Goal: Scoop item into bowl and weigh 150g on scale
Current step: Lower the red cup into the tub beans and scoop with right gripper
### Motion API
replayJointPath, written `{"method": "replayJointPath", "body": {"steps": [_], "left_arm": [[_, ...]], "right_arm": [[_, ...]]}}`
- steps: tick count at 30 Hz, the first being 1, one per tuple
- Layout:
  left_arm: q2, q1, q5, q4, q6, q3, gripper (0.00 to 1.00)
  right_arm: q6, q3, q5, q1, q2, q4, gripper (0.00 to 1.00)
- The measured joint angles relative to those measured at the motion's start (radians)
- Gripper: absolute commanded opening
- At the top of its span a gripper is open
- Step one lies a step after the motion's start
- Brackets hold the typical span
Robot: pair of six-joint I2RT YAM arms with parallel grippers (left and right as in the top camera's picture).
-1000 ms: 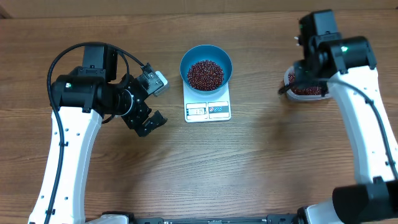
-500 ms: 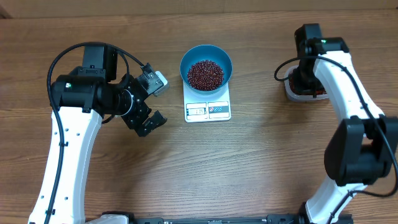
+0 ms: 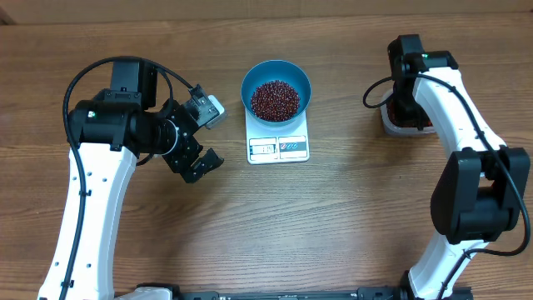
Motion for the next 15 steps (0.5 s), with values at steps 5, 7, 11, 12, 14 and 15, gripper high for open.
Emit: {"method": "replayJointPath", "body": {"steps": [5, 7, 11, 12, 14, 15], "left_arm": [[0.000, 0.000, 0.000, 0.000, 0.000, 0.000, 0.99], [0.000, 0.000, 0.000, 0.000, 0.000, 0.000, 1.00], [0.000, 0.000, 0.000, 0.000, 0.000, 0.000, 1.00], [0.000, 0.000, 0.000, 0.000, 0.000, 0.000, 1.00], [0.000, 0.000, 0.000, 0.000, 0.000, 0.000, 1.00], [0.000, 0.000, 0.000, 0.000, 0.000, 0.000, 1.00]], "right_arm": [[-0.072, 0.000, -0.137, -0.001, 0.005, -0.006, 0.04], [-0.095, 0.000, -0.192, -0.001, 0.005, -0.014, 0.04], [-0.125, 0.000, -0.294, -0.001, 0.005, -0.030, 0.04], [-0.128, 0.001, -0.308, -0.001, 0.005, -0.034, 0.04], [-0.135, 0.010, -0.337, -0.002, 0.005, -0.046, 0.04], [-0.136, 0.016, -0.349, -0.003, 0.005, -0.051, 0.04]]}}
